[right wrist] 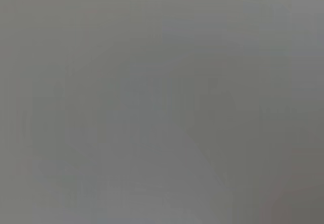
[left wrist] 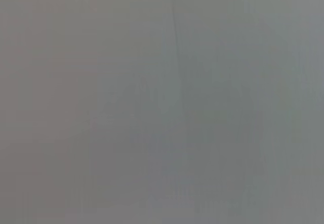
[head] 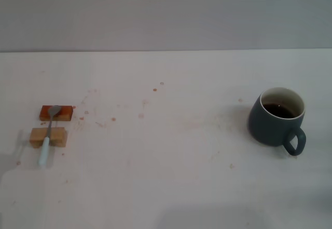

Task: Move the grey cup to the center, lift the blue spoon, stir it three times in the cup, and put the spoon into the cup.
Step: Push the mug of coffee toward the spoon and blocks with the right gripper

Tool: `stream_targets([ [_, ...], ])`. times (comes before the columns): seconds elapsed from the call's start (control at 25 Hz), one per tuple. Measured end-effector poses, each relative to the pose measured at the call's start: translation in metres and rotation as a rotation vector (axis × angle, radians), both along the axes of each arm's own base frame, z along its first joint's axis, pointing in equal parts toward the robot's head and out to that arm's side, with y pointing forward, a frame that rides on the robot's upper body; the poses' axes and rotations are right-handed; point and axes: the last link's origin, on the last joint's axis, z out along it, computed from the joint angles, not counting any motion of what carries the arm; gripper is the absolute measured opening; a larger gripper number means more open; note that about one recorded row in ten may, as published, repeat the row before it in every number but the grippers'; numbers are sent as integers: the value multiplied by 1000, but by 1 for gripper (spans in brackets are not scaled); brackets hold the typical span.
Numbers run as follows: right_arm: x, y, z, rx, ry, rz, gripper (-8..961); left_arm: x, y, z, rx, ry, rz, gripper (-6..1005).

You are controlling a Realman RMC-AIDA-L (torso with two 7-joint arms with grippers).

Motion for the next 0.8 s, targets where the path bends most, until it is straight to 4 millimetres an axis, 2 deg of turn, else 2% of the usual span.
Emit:
stream_targets([
  [0.56, -3, 31, -12, -106, 23, -40, -2, 0, 0, 0, 0, 1, -2, 844],
  [0.8, -11, 42, -27, -174, 49, -39, -2, 2, 3, 1, 3, 0, -9, 844],
])
